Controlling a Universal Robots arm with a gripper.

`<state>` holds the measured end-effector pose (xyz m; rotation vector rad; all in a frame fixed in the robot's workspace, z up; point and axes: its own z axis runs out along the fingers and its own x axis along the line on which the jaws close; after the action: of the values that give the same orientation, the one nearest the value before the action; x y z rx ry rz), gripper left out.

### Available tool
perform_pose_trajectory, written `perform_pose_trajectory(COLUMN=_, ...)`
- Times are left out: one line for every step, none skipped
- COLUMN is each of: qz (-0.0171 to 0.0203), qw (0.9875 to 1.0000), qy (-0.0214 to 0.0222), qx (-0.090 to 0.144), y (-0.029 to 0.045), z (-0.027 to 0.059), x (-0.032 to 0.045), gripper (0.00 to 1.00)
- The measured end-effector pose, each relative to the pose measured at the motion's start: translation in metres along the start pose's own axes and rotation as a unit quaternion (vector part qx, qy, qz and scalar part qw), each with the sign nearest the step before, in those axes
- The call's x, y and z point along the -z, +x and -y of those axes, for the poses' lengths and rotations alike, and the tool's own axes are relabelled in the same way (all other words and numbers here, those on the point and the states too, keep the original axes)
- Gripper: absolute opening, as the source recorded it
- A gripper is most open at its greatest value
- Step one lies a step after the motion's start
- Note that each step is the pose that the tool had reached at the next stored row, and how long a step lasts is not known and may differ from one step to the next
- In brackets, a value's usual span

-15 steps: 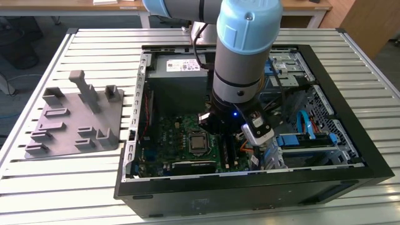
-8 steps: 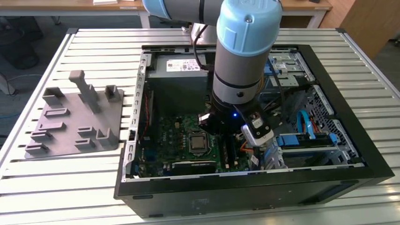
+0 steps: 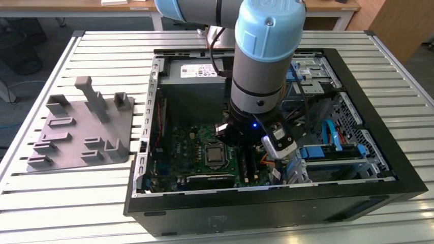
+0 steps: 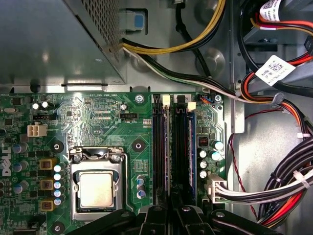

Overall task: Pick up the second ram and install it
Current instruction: 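Insert the second ram into the second slot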

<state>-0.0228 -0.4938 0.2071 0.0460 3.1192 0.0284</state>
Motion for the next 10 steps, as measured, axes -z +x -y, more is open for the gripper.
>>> perform_pose_trajectory(qz=0.0000, qw=1.0000, qy=-0.0001, qx=0.000, y=0.0000, z=0.0000, x=-0.0001, gripper=0.14)
perform_pose_trajectory(qz=0.0000, qw=1.0000, qy=-0.0001, qx=0.000, y=0.0000, z=0.0000, x=-0.0001, gripper=0.14)
perform_pose_trajectory(qz=0.0000, qw=1.0000, qy=-0.0001, qx=0.000, y=0.0000, z=0.0000, x=-0.0001, gripper=0.14)
perform_pose_trajectory(qz=0.0000, qw=1.0000, qy=0.0000, qx=0.000, y=0.0000, z=0.0000, x=-0.0002, gripper=0.15)
perform_pose_trajectory(qz=0.0000, qw=1.0000, qy=-0.0001, qx=0.000, y=0.0000, z=0.0000, x=-0.0002, gripper=0.15)
perform_pose_trajectory(qz=0.0000, qw=1.0000, qy=0.0000, qx=0.000, y=0.0000, z=0.0000, x=-0.0002, gripper=0.15)
perform_pose_trajectory(qz=0.0000, qw=1.0000, qy=-0.0001, qx=0.000, y=0.0000, z=0.0000, x=-0.0003, gripper=0.21)
perform_pose_trajectory(qz=0.0000, qw=1.0000, qy=0.0000, qx=0.000, y=0.0000, z=0.0000, x=-0.0002, gripper=0.21)
perform_pose_trajectory(qz=0.0000, qw=1.0000, qy=0.0000, qx=0.000, y=0.0000, z=0.0000, x=0.0013, gripper=0.21)
perform_pose_trajectory(qz=0.0000, qw=1.0000, qy=-0.0001, qx=0.000, y=-0.0001, z=-0.0001, x=0.0047, gripper=0.21)
